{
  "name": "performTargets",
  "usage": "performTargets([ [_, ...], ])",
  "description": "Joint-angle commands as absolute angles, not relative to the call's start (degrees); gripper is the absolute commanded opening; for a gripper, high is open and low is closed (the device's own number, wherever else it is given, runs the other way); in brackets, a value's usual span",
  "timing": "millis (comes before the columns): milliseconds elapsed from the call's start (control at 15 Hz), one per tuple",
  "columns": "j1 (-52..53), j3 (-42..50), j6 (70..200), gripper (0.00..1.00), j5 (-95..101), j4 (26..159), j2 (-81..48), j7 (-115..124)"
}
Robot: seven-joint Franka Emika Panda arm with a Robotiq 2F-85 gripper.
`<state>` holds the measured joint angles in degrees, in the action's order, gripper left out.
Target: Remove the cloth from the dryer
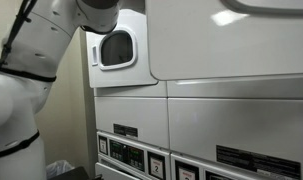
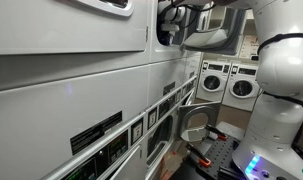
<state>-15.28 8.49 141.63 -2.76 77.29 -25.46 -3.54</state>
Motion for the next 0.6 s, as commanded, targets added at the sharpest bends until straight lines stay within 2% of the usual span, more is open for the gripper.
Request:
performTargets([
  [0,-17.0,7.1,142.6,0.35,-5.1,74.2,-27.4,-6.0],
  [267,-17.5,6.8,142.7,0.06,-5.2,73.0,-28.0,-6.4],
  [467,-17.3,6.8,140.8,0.01,-5.0,73.0,-27.4,-6.3],
  [533,-17.2,6.8,140.0,0.04,-4.8,73.1,-27.2,-6.2],
])
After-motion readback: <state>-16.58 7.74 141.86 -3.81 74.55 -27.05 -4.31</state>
